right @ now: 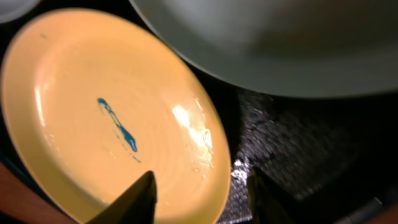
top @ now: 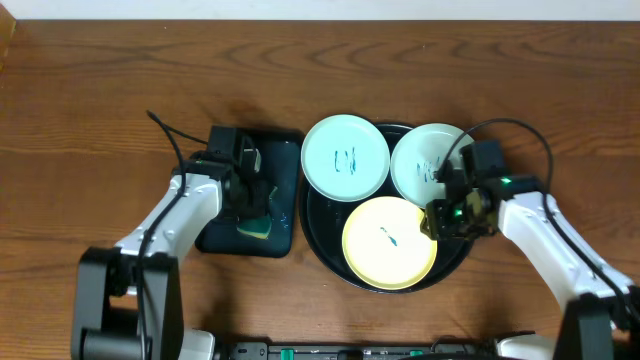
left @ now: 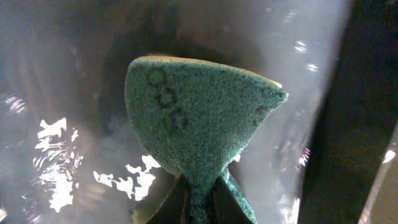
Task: Clean dirty plates on tray and stack at the side
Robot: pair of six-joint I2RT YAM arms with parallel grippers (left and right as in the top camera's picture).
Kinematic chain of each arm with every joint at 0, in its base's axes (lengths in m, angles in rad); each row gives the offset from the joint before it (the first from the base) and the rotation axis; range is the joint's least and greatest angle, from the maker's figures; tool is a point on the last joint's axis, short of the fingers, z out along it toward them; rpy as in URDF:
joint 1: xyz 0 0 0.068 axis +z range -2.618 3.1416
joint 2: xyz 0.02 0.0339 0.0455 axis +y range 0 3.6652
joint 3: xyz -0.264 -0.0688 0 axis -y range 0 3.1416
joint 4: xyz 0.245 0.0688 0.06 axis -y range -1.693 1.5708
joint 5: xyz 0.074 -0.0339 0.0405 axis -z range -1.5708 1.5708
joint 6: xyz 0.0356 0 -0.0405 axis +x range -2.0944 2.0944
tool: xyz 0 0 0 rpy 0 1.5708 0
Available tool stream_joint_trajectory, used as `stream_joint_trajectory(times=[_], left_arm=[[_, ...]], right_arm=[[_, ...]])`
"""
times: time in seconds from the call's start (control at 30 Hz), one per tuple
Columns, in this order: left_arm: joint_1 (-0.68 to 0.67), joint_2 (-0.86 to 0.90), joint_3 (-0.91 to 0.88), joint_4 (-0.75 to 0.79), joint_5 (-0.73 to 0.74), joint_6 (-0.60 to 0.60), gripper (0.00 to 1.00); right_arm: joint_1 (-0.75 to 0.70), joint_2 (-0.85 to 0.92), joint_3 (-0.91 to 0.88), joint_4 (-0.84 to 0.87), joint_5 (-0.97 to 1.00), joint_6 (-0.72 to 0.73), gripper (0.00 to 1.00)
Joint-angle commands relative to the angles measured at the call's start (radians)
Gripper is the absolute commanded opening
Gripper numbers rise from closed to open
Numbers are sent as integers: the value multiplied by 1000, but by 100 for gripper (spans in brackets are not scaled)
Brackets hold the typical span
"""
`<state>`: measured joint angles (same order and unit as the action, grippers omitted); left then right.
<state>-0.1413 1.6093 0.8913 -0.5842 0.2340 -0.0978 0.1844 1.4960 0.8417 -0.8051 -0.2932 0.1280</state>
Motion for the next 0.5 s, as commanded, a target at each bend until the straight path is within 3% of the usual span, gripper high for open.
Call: stream_joint_trajectory(times=[0.0, 0.2, 0.4, 0.47], left_arm=[[-2, -99, 18, -19, 10, -5, 7], [-2, -227, 18, -45, 10, -13, 7], [-2, -244, 14, -79, 10, -21, 7], [-2, -244, 14, -85, 10, -26, 7]], right_arm=[[25, 71, 11, 21, -10, -2, 38], [25, 142, 11, 58, -10, -1, 30], [36, 154, 11, 49, -12, 44, 4], [47, 154, 11, 50, -11, 76, 1]])
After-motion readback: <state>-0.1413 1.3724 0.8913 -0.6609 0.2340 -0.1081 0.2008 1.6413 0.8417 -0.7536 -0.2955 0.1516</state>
